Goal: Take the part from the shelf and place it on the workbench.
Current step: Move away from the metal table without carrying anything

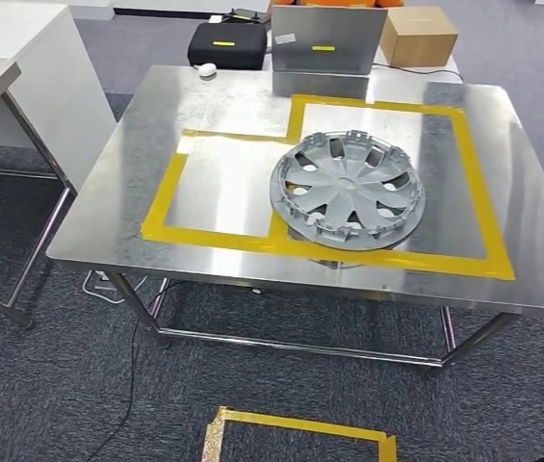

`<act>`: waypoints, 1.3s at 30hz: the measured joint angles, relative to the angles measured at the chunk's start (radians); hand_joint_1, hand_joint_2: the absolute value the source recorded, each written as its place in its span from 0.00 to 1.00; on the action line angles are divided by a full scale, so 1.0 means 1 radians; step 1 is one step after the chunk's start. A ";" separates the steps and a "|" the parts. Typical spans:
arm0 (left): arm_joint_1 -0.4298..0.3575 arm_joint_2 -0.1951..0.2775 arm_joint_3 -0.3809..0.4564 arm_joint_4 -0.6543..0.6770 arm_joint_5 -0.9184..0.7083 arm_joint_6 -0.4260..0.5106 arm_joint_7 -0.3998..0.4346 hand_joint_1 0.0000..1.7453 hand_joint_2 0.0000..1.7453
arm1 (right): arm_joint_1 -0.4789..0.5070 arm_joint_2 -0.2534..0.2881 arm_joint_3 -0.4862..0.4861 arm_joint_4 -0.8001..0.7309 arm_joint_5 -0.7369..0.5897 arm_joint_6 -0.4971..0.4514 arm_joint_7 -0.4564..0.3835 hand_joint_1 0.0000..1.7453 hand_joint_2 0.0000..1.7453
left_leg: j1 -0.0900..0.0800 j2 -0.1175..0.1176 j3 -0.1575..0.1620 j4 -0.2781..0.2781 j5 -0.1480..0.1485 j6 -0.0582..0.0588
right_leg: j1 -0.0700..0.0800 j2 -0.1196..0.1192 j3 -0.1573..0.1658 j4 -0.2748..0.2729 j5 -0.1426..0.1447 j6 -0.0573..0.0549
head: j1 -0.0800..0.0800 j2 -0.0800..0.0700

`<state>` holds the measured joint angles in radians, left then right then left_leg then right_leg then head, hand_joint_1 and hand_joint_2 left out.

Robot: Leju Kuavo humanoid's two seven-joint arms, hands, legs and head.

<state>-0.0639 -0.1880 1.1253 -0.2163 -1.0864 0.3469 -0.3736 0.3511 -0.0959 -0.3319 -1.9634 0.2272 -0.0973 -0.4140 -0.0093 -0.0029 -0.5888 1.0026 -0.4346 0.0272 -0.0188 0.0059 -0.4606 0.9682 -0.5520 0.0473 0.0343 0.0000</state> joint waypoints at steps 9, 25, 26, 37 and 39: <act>0.001 0.002 0.009 0.000 -0.001 0.001 0.000 0.00 0.00 | -0.002 0.012 -0.007 -0.008 0.023 0.011 0.000 0.00 0.00 | 0.007 -0.001 -0.055 0.281 -0.207 -0.035 | 0.002 -0.010 -0.070 0.008 0.058 -0.042 | -0.008 0.000; -0.005 0.005 0.010 0.000 -0.011 0.001 0.002 0.00 0.00 | -0.011 0.016 -0.008 -0.004 0.040 0.005 0.007 0.00 0.00 | -0.002 0.009 0.049 -0.038 -0.023 0.027 | 0.002 -0.008 -0.193 0.304 -0.071 0.017 | 0.001 0.000; -0.004 0.004 0.010 0.000 -0.012 0.000 0.002 0.00 0.00 | -0.011 0.016 -0.008 -0.004 0.042 0.005 0.007 0.00 0.00 | -0.001 0.009 0.034 -0.033 -0.015 0.024 | 0.000 -0.008 -0.159 0.270 -0.041 0.019 | 0.001 0.000; 0.000 0.007 0.010 0.000 -0.015 -0.001 0.002 0.00 0.00 | -0.008 0.018 -0.008 0.000 0.051 0.007 0.009 0.00 0.00 | 0.006 0.006 -0.059 0.154 -0.135 -0.037 | -0.001 -0.013 -0.032 -0.003 0.032 -0.045 | -0.006 0.000; 0.000 0.007 0.010 0.000 -0.015 -0.003 0.002 0.00 0.00 | -0.008 0.019 -0.008 0.002 0.052 0.008 0.009 0.00 0.00 | 0.007 0.006 -0.073 0.270 -0.196 -0.041 | 0.001 -0.013 -0.055 0.000 0.052 -0.046 | -0.008 0.000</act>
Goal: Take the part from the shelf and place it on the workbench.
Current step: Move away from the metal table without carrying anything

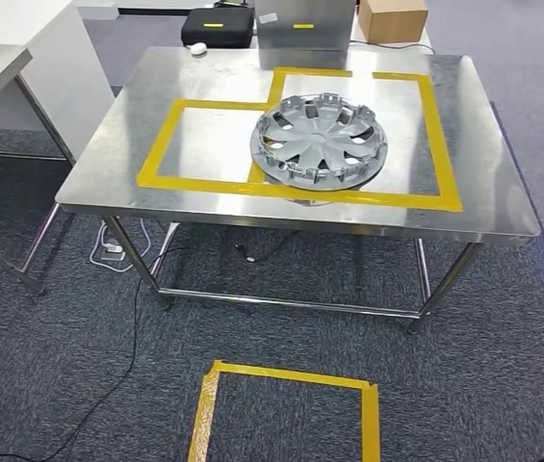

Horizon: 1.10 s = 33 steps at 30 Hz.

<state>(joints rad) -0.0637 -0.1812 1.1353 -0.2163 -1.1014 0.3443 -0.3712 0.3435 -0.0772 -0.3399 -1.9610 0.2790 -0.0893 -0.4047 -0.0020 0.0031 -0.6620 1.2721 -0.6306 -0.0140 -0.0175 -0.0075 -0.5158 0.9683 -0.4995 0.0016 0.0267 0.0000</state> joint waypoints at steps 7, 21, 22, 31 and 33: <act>-0.003 0.005 0.000 0.000 0.000 -0.002 0.000 0.00 0.00 | -0.002 0.001 0.000 0.005 0.000 0.001 0.000 0.00 0.00 | -0.013 0.000 0.235 -0.310 0.083 0.042 | 0.009 -0.001 -0.070 0.017 0.061 0.018 | 0.001 0.000; -0.004 0.000 0.000 0.000 -0.007 -0.007 0.000 0.00 0.00 | -0.006 0.006 -0.007 0.037 0.009 0.013 0.022 0.00 0.00 | -0.008 0.008 0.056 -0.280 0.211 0.051 | -0.007 0.005 0.051 0.055 -0.047 0.068 | 0.009 0.000; -0.004 0.000 0.000 0.000 -0.008 -0.007 0.000 0.00 0.00 | -0.006 0.007 -0.007 0.038 0.014 0.013 0.026 0.00 0.00 | -0.009 0.008 0.048 -0.273 0.218 0.046 | -0.006 0.006 0.076 0.010 -0.057 0.062 | 0.009 0.000; 0.001 0.001 0.000 0.000 -0.009 -0.007 0.000 0.00 0.00 | 0.000 0.019 -0.008 0.060 0.032 0.014 0.045 0.00 0.00 | -0.001 0.005 -0.010 0.007 0.013 0.007 | 0.000 0.001 0.012 -0.001 -0.004 0.005 | -0.002 0.000; 0.000 0.001 0.000 0.000 -0.009 -0.007 -0.002 0.00 0.00 | 0.000 0.021 -0.008 0.064 0.032 0.014 0.046 0.00 0.00 | -0.003 0.005 0.040 -0.030 0.049 0.018 | 0.005 0.002 -0.011 0.005 0.009 0.005 | -0.003 0.000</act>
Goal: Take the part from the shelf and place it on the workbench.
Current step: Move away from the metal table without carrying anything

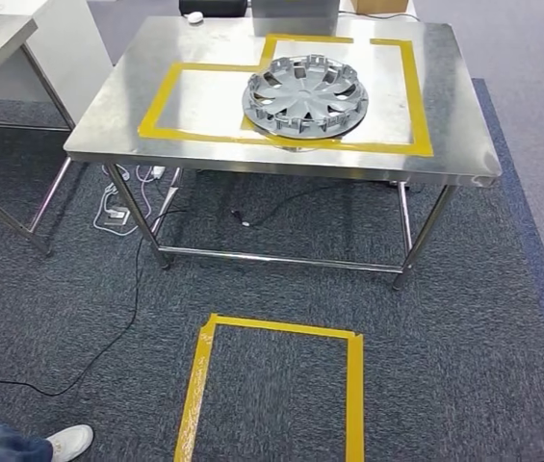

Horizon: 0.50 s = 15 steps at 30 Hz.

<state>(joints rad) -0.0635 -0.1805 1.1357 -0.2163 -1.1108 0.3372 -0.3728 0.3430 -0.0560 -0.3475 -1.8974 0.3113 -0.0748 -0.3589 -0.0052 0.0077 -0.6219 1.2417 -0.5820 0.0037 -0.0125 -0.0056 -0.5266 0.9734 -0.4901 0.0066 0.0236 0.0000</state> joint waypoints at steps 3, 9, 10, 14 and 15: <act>-0.001 0.005 0.000 0.000 -0.001 0.001 -0.007 0.00 0.00 | -0.003 0.003 0.000 0.004 0.000 0.000 0.001 0.00 0.00 | -0.011 -0.001 0.135 -0.209 0.061 0.039 | 0.006 -0.001 -0.018 0.004 0.012 0.003 | 0.003 0.000; -0.002 0.004 0.000 0.000 -0.007 0.009 -0.003 0.00 0.00 | -0.008 0.010 0.000 0.009 -0.019 0.010 0.011 0.00 0.00 | -0.011 0.005 0.159 -0.307 0.087 0.055 | 0.002 -0.001 -0.055 0.038 -0.002 0.032 | 0.009 0.000; -0.003 0.003 0.000 0.000 -0.009 0.010 -0.002 0.00 0.00 | -0.008 0.010 -0.001 0.010 -0.025 0.014 0.013 0.00 0.00 | -0.008 0.008 0.156 -0.311 0.093 0.056 | 0.002 0.002 -0.078 0.086 -0.034 0.035 | 0.011 0.000; -0.002 0.000 0.000 0.000 -0.012 0.012 0.001 0.00 0.00 | -0.006 0.014 -0.001 0.018 -0.041 0.022 0.019 0.00 0.00 | -0.008 0.023 0.135 -0.300 0.101 0.057 | -0.003 0.003 -0.151 0.284 -0.112 0.053 | 0.016 0.000; -0.002 -0.001 0.000 0.000 -0.012 0.012 0.002 0.00 0.00 | -0.006 0.015 -0.002 0.019 -0.044 0.023 0.020 0.00 0.00 | -0.007 0.028 0.131 -0.293 0.100 0.055 | -0.005 0.001 -0.131 0.256 -0.091 0.056 | 0.016 0.000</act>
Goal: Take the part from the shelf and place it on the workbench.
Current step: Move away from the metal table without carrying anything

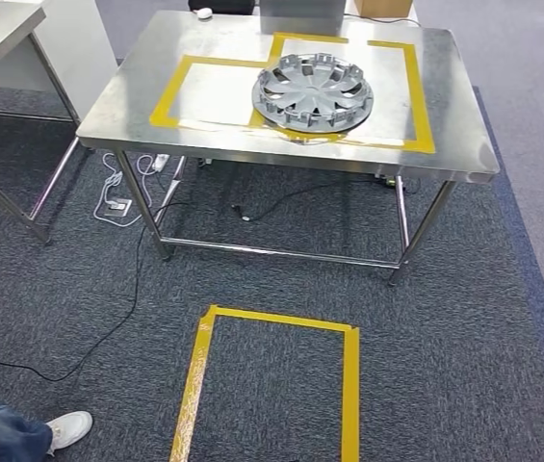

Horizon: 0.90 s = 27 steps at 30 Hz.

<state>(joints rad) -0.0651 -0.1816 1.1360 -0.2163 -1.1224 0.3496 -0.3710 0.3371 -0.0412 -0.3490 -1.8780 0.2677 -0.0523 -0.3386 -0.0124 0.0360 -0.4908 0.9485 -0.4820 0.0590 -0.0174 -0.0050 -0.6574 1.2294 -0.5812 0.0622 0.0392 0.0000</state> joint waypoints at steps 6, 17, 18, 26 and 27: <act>-0.001 0.000 0.000 0.000 -0.004 0.001 0.000 0.00 0.00 | -0.001 0.003 0.000 0.004 -0.007 0.007 0.005 0.00 0.00 | -0.009 0.032 -0.021 0.052 -0.019 -0.025 | 0.003 -0.040 0.128 -0.231 0.075 -0.023 | 0.001 0.000; 0.001 0.001 0.000 0.000 -0.006 0.003 0.000 0.00 0.00 | 0.000 0.011 -0.005 0.018 -0.015 0.014 0.025 0.00 0.00 | 0.005 -0.042 -0.063 0.212 -0.096 -0.039 | -0.002 0.053 0.083 -0.225 0.114 -0.052 | -0.009 0.000; 0.001 0.003 0.000 0.000 -0.006 0.003 0.000 0.00 0.00 | -0.001 0.011 -0.006 0.018 -0.015 0.014 0.025 0.00 0.00 | 0.005 -0.064 -0.029 0.140 -0.069 -0.032 | -0.002 0.062 0.080 -0.225 0.118 -0.048 | -0.009 0.000; -0.001 0.001 0.000 0.000 -0.010 0.005 0.003 0.00 0.00 | 0.000 0.018 -0.033 0.041 -0.001 0.017 0.044 0.00 0.00 | 0.009 -0.047 -0.004 0.025 -0.014 -0.006 | -0.005 0.048 0.006 -0.136 0.070 -0.003 | -0.001 0.000; 0.000 0.000 0.000 0.000 -0.012 0.006 0.005 0.00 0.00 | -0.003 0.022 -0.044 0.055 0.005 0.023 0.047 0.00 0.00 | 0.007 -0.035 -0.010 0.024 -0.010 -0.003 | -0.004 0.027 -0.022 -0.069 0.029 0.000 | 0.002 0.000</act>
<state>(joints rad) -0.0647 -0.1811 1.1360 -0.2164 -1.1343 0.3551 -0.3659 0.3345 -0.0192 -0.3931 -1.8234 0.2723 -0.0292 -0.2912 -0.0052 0.0014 -0.5010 0.9727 -0.4921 0.0558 -0.0214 0.0219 -0.6795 1.1606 -0.5526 0.0627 0.0415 0.0001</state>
